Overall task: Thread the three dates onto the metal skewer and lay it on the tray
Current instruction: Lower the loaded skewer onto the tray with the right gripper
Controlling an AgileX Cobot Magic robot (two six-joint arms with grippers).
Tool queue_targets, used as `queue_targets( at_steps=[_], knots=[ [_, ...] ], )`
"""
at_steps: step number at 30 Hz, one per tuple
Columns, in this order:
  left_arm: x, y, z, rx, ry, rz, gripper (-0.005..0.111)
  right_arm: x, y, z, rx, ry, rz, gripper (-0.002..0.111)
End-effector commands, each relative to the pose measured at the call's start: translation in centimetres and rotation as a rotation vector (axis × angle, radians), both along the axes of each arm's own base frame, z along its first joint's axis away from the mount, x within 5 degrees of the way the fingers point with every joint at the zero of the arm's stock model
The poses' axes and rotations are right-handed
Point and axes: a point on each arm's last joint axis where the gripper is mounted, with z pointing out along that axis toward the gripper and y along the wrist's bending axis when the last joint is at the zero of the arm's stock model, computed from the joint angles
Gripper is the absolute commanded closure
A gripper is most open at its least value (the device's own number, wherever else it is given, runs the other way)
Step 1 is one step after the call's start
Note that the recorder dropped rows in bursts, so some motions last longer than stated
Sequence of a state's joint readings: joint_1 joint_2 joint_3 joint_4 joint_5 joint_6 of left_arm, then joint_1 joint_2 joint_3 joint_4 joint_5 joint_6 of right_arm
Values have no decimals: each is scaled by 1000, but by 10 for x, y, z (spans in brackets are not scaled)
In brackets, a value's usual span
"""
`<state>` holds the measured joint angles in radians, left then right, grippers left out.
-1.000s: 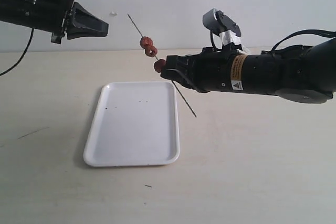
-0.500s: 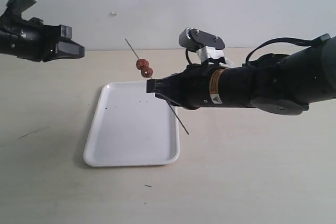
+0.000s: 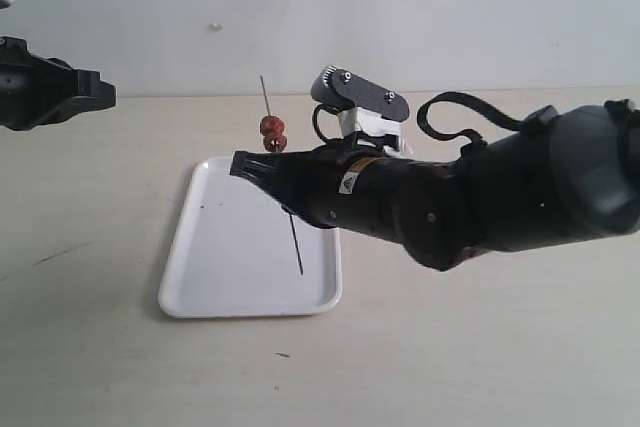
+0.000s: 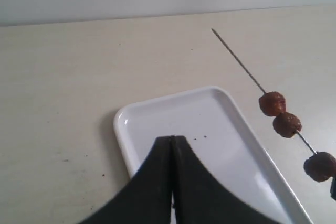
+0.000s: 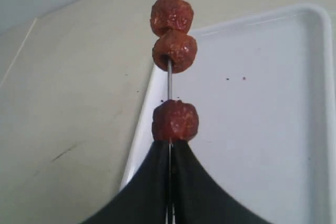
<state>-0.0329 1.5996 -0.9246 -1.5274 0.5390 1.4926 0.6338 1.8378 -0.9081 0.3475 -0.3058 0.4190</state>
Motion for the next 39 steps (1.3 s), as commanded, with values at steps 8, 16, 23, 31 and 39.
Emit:
queue_targets(
  at_steps=[8,16,23,31,39],
  knots=[
    [-5,-5,5,-49,-14,-52,107,-15,22,2,-163,-59,-85,108],
    [-6,-6,4,-46,-12,-61,107,11,50,-21,-178,24,-85,108],
    [-6,-6,5,-48,-13,-62,107,20,55,-36,-228,81,-120,108],
    [-7,-8,5,-61,-12,-82,107,21,55,-47,-235,112,-142,108],
    [-7,-9,6,-69,-12,-91,107,22,54,-61,-255,142,-128,108]
  ],
)
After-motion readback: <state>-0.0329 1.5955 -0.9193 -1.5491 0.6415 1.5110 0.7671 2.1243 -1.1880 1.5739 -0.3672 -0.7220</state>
